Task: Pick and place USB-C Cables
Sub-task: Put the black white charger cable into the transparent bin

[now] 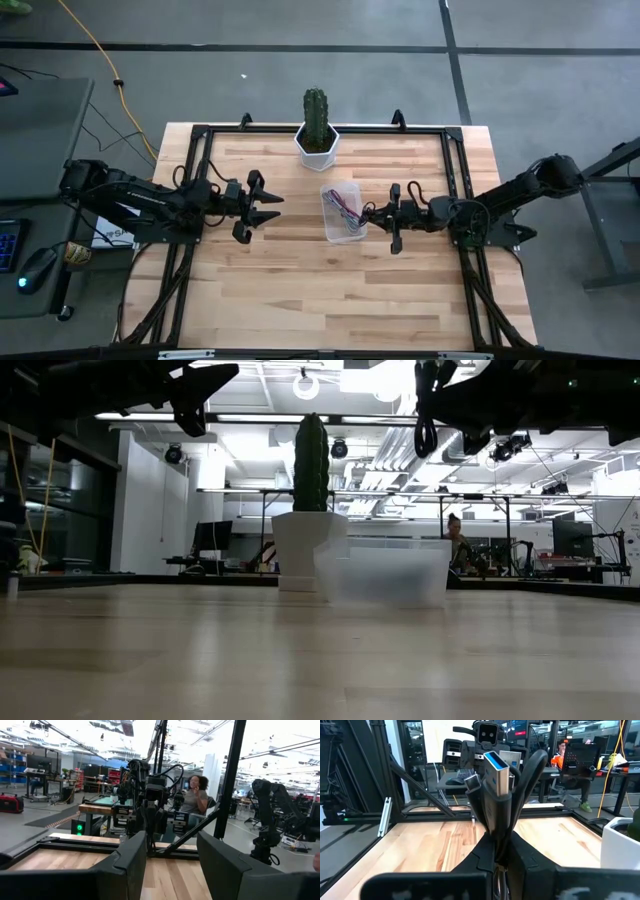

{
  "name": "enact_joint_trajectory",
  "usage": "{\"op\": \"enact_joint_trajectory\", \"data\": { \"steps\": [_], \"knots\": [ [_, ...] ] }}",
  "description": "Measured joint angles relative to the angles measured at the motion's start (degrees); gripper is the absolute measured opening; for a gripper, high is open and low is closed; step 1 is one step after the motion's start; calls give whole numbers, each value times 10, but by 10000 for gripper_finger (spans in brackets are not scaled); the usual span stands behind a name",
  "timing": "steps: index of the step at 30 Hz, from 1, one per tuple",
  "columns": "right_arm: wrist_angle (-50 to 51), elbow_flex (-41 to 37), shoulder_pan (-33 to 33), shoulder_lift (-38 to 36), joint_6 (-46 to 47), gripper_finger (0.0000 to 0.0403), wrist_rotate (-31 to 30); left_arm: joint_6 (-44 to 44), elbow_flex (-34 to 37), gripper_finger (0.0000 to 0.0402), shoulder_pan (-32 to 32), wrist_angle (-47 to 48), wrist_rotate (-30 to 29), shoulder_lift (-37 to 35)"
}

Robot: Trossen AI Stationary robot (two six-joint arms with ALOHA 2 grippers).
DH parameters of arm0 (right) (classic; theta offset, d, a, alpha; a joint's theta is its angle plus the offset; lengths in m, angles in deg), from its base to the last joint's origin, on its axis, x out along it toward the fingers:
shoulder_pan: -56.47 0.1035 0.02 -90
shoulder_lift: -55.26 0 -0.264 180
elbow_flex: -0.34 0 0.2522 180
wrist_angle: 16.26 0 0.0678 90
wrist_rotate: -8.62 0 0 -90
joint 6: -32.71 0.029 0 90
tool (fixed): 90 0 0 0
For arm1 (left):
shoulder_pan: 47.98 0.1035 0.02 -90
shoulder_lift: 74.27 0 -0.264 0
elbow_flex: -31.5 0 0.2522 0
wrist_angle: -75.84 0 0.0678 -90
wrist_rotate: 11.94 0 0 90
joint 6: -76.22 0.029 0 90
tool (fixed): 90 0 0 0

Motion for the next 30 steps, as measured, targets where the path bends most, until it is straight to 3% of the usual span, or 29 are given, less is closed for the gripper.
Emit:
{"op": "enact_joint_trajectory", "data": {
  "steps": [30],
  "knots": [
    [3, 0, 0, 0, 14, 5, -4, -2, 0, 154, 0, 0, 0, 0]
  ]
}}
